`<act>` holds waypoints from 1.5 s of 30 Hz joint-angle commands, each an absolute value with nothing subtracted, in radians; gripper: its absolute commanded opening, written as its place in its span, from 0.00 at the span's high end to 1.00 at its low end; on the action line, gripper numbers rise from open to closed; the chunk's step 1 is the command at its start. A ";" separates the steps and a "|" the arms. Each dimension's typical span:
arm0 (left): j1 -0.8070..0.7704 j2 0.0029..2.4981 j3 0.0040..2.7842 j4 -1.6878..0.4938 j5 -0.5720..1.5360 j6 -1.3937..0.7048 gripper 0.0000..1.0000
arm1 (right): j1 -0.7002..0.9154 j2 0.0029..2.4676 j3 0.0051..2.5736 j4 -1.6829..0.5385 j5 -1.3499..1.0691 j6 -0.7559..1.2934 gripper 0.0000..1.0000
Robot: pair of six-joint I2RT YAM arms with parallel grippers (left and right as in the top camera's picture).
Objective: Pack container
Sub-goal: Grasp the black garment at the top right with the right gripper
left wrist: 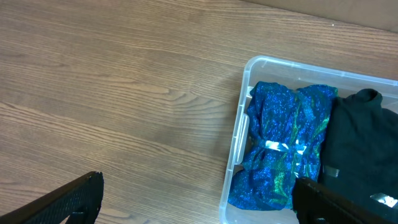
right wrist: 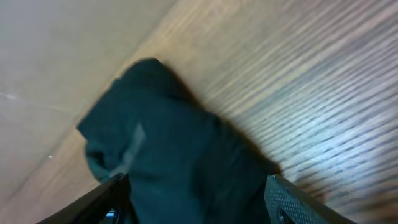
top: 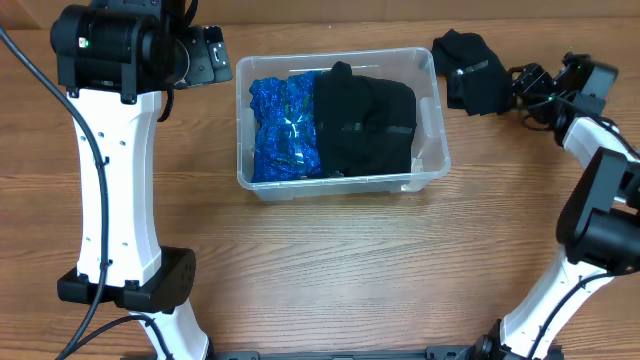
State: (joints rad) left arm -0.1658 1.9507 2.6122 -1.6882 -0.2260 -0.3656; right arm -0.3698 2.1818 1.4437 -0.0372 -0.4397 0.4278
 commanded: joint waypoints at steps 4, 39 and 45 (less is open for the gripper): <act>-0.163 1.957 2.620 -1.689 -0.243 -0.358 0.00 | -0.319 2.226 1.454 0.059 -0.366 0.437 0.27; -0.163 1.957 2.620 -1.689 -0.243 -0.358 0.00 | -0.253 2.098 1.454 -0.642 -0.406 0.255 0.37; -0.163 1.957 2.620 -1.689 -0.243 -0.358 0.00 | -0.255 1.979 1.454 -0.576 -0.405 0.215 0.10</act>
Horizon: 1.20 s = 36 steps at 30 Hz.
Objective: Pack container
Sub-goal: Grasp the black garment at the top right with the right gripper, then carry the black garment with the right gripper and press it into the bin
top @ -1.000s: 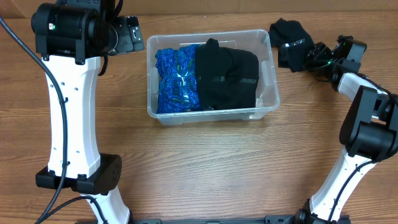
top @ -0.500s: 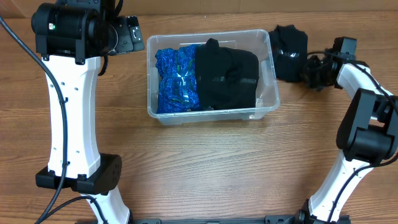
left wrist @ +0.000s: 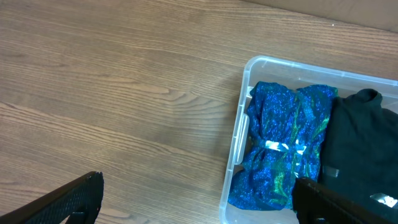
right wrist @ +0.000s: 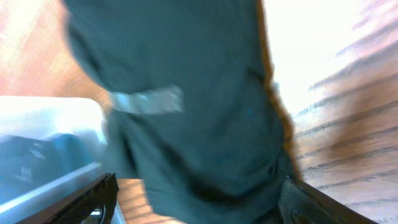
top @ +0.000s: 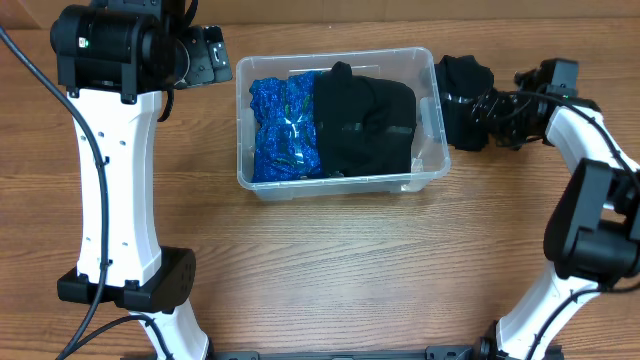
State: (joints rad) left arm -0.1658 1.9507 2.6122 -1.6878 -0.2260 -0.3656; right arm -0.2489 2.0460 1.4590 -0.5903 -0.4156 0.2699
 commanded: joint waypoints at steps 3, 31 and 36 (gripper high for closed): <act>-0.163 1.957 2.620 -1.689 -0.243 -0.358 0.00 | -0.256 1.996 1.454 -0.551 -0.352 0.212 0.09; -0.164 1.957 2.620 -1.689 -0.243 -0.358 0.00 | -0.197 1.638 1.455 -0.604 -0.520 0.261 0.85; -0.164 1.957 2.620 -1.689 -0.243 -0.358 0.00 | -0.012 1.385 1.455 -0.630 -0.527 0.262 0.85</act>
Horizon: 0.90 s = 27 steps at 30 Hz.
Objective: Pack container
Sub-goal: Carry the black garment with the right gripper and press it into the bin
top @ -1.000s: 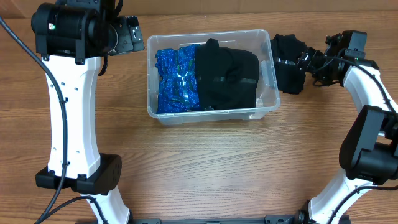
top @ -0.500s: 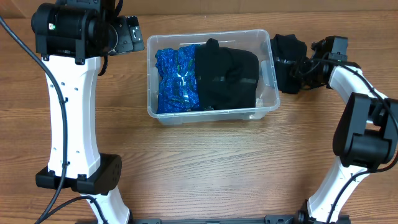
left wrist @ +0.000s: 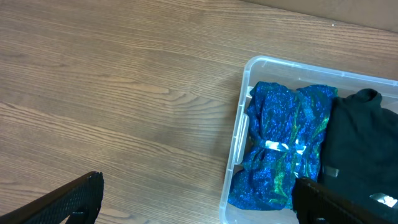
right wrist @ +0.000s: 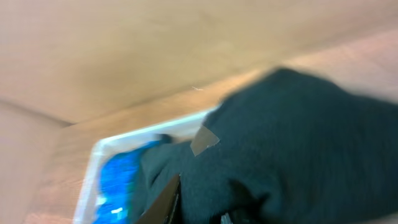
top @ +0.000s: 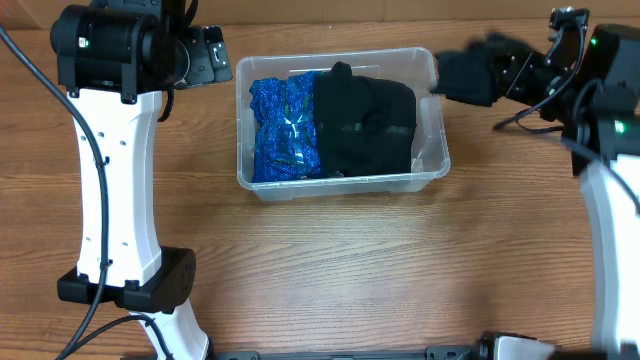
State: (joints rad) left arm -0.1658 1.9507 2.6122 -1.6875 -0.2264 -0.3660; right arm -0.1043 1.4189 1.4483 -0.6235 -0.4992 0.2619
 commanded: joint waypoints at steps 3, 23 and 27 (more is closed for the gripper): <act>-0.164 1.957 2.620 -1.689 -0.243 -0.358 0.00 | 0.156 1.398 1.454 -0.597 -0.526 0.262 0.85; -0.164 1.957 2.620 -1.689 -0.243 -0.358 0.00 | 0.429 1.774 1.454 -0.772 -0.232 0.104 0.52; -0.164 1.957 2.620 -1.689 -0.243 -0.358 0.00 | 0.427 1.668 1.456 -0.790 -0.157 0.134 0.35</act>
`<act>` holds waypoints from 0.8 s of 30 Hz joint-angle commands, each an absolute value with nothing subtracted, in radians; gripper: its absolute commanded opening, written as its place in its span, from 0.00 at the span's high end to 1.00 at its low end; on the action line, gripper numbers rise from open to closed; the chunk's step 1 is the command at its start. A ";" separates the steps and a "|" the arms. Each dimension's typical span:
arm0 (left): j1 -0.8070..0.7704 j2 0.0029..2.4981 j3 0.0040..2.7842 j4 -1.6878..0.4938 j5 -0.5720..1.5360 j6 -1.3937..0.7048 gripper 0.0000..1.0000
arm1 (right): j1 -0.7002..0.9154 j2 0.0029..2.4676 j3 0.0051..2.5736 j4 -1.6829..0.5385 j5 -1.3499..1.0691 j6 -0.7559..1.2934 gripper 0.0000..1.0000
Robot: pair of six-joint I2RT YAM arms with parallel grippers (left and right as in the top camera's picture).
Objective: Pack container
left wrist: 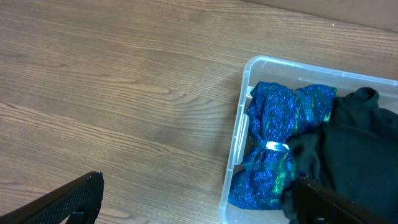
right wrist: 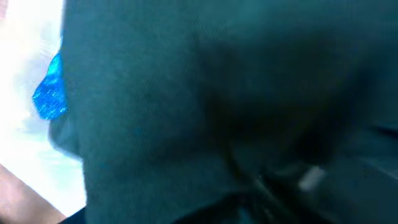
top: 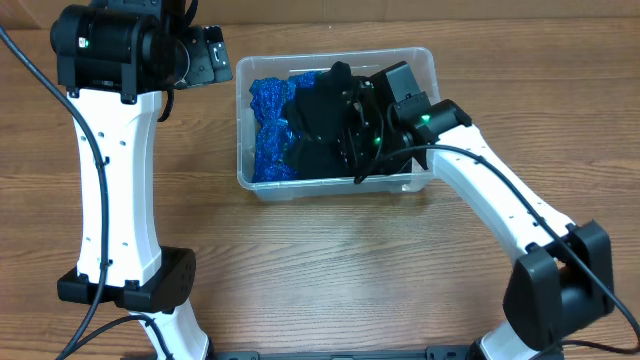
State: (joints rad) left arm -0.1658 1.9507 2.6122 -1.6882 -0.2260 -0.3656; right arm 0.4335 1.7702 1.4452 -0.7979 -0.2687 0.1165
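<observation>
A clear plastic container [top: 428, 60] stands in the middle of the table, with a sparkly blue garment [top: 262, 125] in its left half. My right gripper [top: 362, 132] reaches into it from the right, shut on a bundled black garment [top: 315, 120] that lies over the contents and laps onto the blue one. Dark cloth [right wrist: 186, 93] fills the right wrist view, with a bit of blue garment [right wrist: 53, 93] at the left. My left gripper [left wrist: 196, 202] hangs open above bare wood left of the container [left wrist: 239, 134]; the black garment [left wrist: 354, 143] shows there too.
The left arm's white column [top: 115, 170] stands left of the container. A cardboard wall [top: 330, 12] runs along the table's far edge. Bare wood lies in front of and to the right of the container.
My right gripper held the black garment up beside the container's far right corner; now it is down inside the container, the garment over the contents. The left arm has not moved.
The black garment lay on the table right of the container with my right gripper beside it. Then the gripper was at the garment, closer to the container. Then it held the garment up at the container's right corner, and now inside it.
</observation>
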 commanded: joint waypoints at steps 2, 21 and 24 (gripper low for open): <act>-0.164 1.957 2.620 -1.689 -0.243 -0.358 0.00 | 0.427 1.589 1.464 -0.788 -0.146 0.186 0.31; -0.164 1.957 2.620 -1.689 -0.243 -0.358 0.00 | 0.502 1.977 1.454 -0.563 -0.258 0.445 0.57; -0.164 1.957 2.620 -1.689 -0.243 -0.358 0.00 | 0.502 1.859 1.524 -0.635 -0.271 0.438 0.40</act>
